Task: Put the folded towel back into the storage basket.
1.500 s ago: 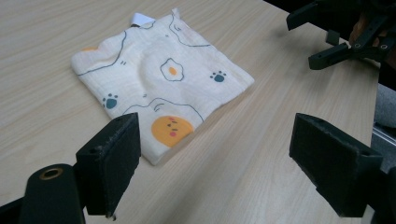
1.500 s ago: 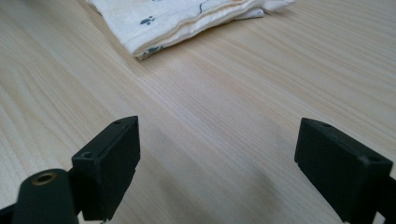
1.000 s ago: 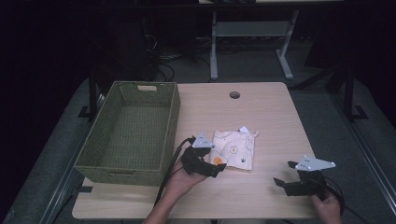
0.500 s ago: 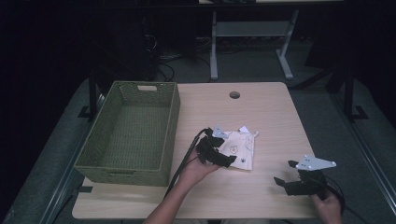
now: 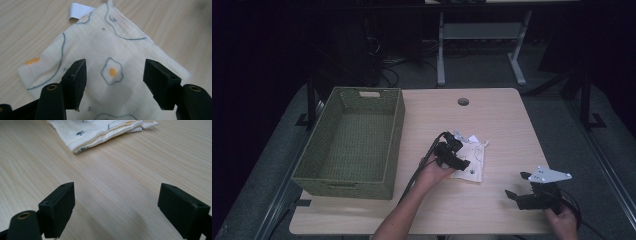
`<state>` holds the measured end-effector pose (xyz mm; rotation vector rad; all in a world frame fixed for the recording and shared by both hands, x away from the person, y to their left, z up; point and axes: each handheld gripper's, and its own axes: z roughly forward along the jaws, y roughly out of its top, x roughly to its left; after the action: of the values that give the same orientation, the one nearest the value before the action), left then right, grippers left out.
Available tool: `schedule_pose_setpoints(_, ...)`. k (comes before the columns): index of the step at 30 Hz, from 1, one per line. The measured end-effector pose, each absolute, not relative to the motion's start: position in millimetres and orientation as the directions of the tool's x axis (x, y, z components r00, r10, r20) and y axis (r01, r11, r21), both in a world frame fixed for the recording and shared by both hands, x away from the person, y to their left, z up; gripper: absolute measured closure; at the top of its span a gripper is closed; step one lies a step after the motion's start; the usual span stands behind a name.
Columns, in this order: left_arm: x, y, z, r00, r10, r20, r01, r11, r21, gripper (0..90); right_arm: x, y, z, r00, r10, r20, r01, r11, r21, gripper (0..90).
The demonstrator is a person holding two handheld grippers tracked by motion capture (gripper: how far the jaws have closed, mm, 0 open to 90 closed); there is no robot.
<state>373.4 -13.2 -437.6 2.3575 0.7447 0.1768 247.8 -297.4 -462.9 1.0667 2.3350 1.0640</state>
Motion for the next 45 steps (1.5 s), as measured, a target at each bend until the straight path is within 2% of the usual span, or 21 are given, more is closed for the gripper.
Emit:
schedule_pose_setpoints(4,380.1,-18.0,-441.3,0.814,0.575,-0.08,0.489,-0.606,0.628,38.3,247.9,-297.3,-462.7,-0.651,0.759,-0.015,0.487,0.433,0.759,13.6)
schedule_pose_setpoints(6,379.5,-22.8,-447.0,0.812,0.581,-0.046,0.487,-0.633,0.602,41.5,247.4,-297.7,-462.3,-0.653,0.757,-0.02,0.482,0.435,0.76,13.6)
schedule_pose_setpoints(11,380.6,-24.3,-454.8,0.797,0.603,-0.033,0.508,-0.641,0.575,45.3,247.9,-297.0,-462.2,-0.656,0.755,-0.017,0.483,0.437,0.759,13.6)
schedule_pose_setpoints(28,367.8,-15.4,-454.3,0.786,0.618,0.012,0.498,-0.643,0.582,79.9,244.1,-291.1,-459.5,-0.665,0.746,-0.039,0.466,0.456,0.759,13.6)
schedule_pose_setpoints(33,367.5,-14.1,-452.7,0.79,0.612,0.015,0.498,-0.657,0.566,81.7,244.0,-291.2,-459.4,-0.666,0.745,-0.041,0.465,0.458,0.758,13.6)
schedule_pose_setpoints(45,365.9,0.6,-450.5,0.786,0.612,-0.083,0.55,-0.632,0.546,82.4,243.3,-291.8,-459.4,-0.667,0.743,-0.042,0.464,0.459,0.757,13.6)
